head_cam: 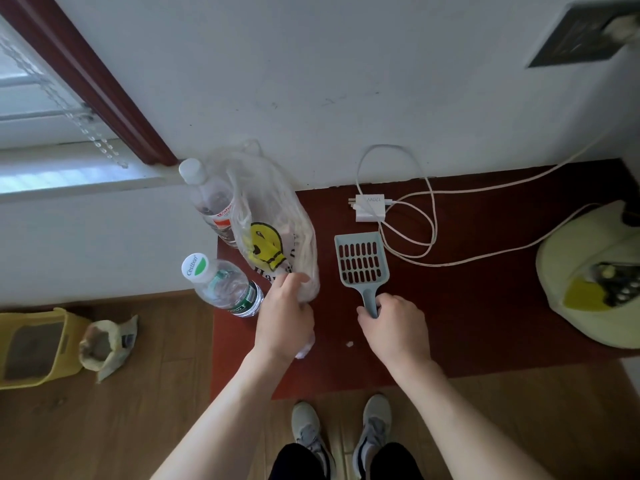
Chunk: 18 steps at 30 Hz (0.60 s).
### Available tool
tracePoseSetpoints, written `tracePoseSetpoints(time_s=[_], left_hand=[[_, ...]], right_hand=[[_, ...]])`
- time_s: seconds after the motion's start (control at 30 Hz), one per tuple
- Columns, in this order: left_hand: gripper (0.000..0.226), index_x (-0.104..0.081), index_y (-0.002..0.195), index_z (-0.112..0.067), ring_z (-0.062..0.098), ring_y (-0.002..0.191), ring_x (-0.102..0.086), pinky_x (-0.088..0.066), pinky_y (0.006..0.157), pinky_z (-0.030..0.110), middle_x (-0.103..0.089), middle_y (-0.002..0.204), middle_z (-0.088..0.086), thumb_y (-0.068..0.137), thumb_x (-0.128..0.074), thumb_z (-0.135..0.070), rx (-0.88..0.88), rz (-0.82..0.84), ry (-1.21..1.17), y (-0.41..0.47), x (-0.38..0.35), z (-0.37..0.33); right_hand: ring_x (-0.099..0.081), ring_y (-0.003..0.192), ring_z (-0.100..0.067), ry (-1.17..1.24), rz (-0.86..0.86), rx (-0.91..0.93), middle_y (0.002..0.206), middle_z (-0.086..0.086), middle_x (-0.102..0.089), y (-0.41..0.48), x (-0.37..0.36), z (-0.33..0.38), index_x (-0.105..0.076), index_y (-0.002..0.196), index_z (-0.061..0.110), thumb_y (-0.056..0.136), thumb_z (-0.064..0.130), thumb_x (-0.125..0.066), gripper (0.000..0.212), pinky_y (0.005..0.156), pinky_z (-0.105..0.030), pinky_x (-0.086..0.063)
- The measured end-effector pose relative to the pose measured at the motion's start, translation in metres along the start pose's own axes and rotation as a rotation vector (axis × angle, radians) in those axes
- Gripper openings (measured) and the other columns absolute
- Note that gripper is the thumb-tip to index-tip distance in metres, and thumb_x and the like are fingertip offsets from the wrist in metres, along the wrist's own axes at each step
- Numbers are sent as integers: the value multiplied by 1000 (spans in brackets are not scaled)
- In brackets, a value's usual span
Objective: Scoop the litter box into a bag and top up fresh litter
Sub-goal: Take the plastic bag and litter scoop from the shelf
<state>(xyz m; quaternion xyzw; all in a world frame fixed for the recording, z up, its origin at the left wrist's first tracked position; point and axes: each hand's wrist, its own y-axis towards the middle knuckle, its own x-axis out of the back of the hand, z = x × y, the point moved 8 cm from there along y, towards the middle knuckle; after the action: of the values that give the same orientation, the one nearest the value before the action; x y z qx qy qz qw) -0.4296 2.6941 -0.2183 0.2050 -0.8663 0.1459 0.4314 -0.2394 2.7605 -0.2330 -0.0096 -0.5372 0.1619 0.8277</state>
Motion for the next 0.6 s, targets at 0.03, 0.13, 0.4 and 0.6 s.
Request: tracePoseSetpoints(time_s=[0.03, 0.13, 0.4, 0.6], left_hand=[[48, -62, 117, -11, 27, 103, -57, -42, 76, 27, -60, 116, 6, 74, -55, 9, -12, -2, -5, -1, 3, -3], [48, -62, 118, -11, 26, 103, -57, -39, 77, 24, -60, 118, 5, 74, -57, 8, -29, -12, -24, -3, 12, -10], [46, -63, 115, -13, 24, 98, -59, -43, 79, 26, -60, 115, 0, 74, -58, 8, -110, -27, -85, -20, 35, -37], [46, -62, 116, -14, 25, 98, -60, -49, 83, 33, -60, 113, 0, 74, -60, 7, -167, -76, -96, -43, 55, -68]], right_hand=[[-50, 50, -7, 1, -8, -5, 62, 9, -54, -1, 4, 0, -55, 66, 20, 86, 41, -68, 32, 44, -18, -26], [-48, 49, -7, -4, -39, -25, 60, 9, -52, -7, 18, -2, -53, 65, 20, 86, 40, -68, 33, 44, -18, -25], [-50, 52, -6, -5, -119, -58, 62, 9, -54, -30, 58, -6, -54, 65, 21, 87, 39, -67, 31, 45, -20, -27], [-48, 49, -6, 34, -169, -4, 59, 9, -52, -46, 91, -11, -52, 63, 21, 87, 37, -67, 33, 45, -21, -28]])
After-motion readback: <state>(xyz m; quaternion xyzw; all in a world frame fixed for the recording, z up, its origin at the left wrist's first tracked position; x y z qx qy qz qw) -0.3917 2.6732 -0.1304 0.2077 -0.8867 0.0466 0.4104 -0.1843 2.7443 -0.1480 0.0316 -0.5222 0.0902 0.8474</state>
